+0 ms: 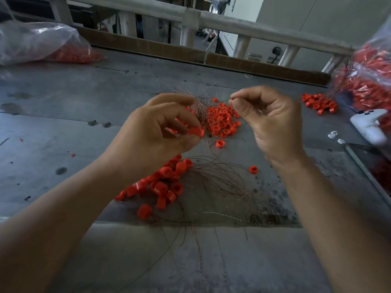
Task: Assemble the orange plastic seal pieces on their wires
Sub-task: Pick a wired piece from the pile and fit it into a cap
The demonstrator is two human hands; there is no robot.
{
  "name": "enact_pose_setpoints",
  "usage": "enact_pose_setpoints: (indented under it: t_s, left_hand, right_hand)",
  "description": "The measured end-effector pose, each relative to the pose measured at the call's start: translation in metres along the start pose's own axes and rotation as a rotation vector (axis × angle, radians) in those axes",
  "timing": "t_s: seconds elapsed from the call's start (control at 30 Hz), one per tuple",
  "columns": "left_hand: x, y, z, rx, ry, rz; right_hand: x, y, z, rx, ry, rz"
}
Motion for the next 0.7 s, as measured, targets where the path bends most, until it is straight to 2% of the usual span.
enact_pose_setpoints:
  t_s: [0.27, 0.4, 0.47, 0.63, 0.7]
  left_hand:
    - [0.001, -0.017, -0.002, 0.056, 0.014, 0.137]
    - [0.001, -0.013, -0.002, 0.178, 0.071, 0.128]
    - [0.0, -0.005, -0.001, 0.243, 0.091, 0.081]
    - [-0.003, 0.007, 0.003, 0.273, 0.116, 0.019]
    - [-0.003, 0.008, 0.005, 0.257, 0.128, 0.008]
  right_hand:
    - [0.004, -0.017, 0.021, 0.017, 0.077, 0.098]
    - [0.005, -0.019, 0.024, 0.087, 0.112, 0.126]
    - [0.004, -0.016, 0.027, 0.176, 0.165, 0.142]
    - [0.001, -0.011, 0.03, 0.579, 0.377, 0.242]
    - [0.002, -0.014, 0.029, 0.617, 0.377, 0.29]
Point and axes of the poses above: each hand's wrist, its own x-axis away from the middle knuckle, its own y-axis out of the back of the hand, z = x × y, the point moved 8 cm from there along -x, towards the middle knuckle, and after that the axes turned 10 degrees about y, right-handed, at the moved point
